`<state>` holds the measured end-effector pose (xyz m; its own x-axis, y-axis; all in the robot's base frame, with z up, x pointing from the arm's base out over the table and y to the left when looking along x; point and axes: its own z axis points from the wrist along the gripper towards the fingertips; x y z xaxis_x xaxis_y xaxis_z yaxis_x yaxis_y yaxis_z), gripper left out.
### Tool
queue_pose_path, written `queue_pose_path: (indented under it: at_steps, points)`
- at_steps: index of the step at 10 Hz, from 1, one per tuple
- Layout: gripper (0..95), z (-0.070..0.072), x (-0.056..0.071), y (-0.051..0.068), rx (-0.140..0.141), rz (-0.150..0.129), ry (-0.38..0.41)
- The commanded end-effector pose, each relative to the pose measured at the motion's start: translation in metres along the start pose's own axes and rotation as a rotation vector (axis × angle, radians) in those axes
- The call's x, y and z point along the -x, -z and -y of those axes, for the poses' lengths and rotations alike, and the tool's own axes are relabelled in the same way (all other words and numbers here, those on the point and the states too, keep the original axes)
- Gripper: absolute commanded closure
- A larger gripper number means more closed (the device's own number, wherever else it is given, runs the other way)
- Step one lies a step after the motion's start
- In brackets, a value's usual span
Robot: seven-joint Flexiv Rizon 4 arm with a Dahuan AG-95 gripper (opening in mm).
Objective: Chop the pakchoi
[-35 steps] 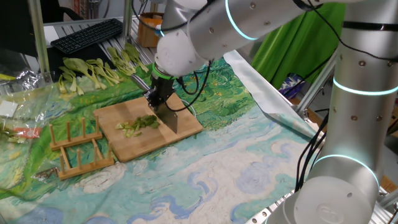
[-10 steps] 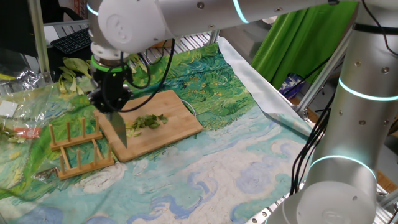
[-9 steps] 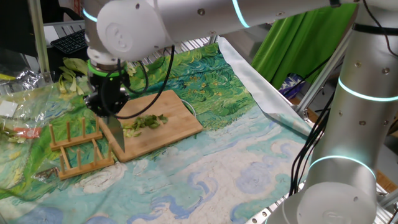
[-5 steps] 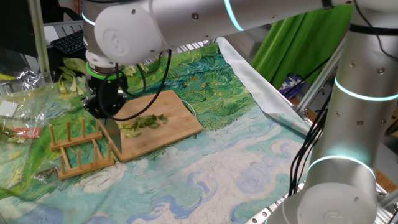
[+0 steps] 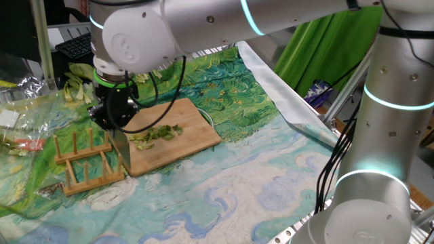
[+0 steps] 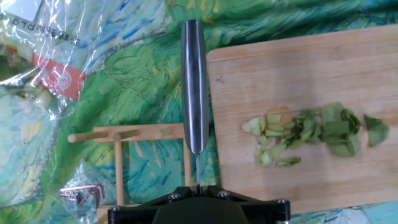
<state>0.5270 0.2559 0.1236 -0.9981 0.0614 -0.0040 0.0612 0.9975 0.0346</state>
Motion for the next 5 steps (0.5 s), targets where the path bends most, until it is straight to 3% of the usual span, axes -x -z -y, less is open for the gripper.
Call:
queue_pose_path:
  at_steps: [1, 5]
  points:
    - [95.0, -0.0010, 0.0021, 0.0003, -0.007, 0.003, -0.003]
    - [95.0, -0.0010, 0.0021, 0.0003, 0.006, -0.005, 0.039]
